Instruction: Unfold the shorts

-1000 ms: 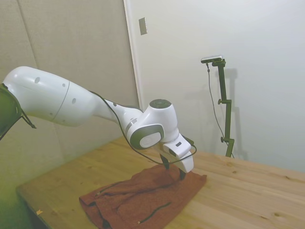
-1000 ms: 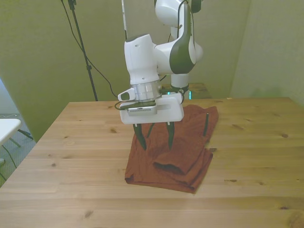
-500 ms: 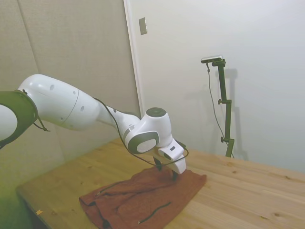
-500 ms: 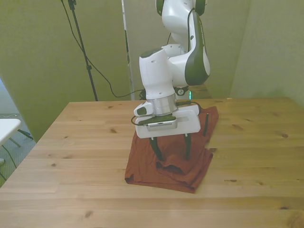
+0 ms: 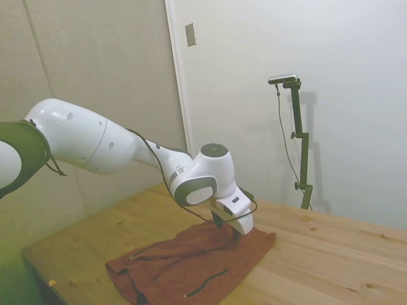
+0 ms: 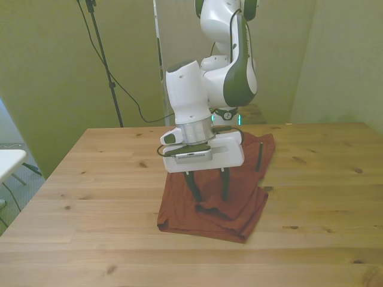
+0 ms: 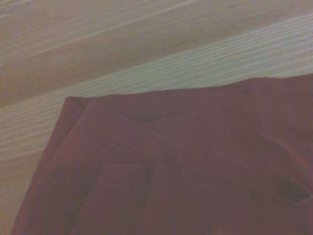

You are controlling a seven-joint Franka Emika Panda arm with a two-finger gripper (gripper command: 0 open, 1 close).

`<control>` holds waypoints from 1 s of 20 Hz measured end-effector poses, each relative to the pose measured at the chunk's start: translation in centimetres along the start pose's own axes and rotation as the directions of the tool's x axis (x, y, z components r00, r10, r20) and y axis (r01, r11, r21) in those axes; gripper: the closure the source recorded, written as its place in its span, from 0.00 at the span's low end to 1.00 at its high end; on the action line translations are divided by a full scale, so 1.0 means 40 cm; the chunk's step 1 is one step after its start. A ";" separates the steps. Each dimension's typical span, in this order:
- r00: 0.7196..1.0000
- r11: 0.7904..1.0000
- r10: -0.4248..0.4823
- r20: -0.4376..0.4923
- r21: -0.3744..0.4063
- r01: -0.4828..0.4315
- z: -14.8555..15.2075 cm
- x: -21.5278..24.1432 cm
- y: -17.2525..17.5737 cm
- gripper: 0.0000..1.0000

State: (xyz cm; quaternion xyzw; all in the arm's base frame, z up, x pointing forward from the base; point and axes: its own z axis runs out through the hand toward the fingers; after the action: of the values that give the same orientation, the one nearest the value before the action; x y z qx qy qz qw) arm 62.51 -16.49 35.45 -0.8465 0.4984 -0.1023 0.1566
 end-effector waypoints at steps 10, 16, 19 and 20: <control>1.000 1.000 0.001 0.002 -0.004 -0.001 0.011 0.004 0.001 1.00; 1.000 1.000 0.002 0.003 -0.006 -0.002 0.018 0.008 0.000 1.00; 1.000 1.000 0.002 0.003 -0.006 -0.002 0.018 0.008 0.000 1.00; 1.000 1.000 0.002 0.003 -0.006 -0.002 0.018 0.008 0.000 1.00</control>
State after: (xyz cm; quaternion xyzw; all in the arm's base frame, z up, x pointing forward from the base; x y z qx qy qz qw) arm 62.91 -16.65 34.79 -0.8467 0.4991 -0.0997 0.1549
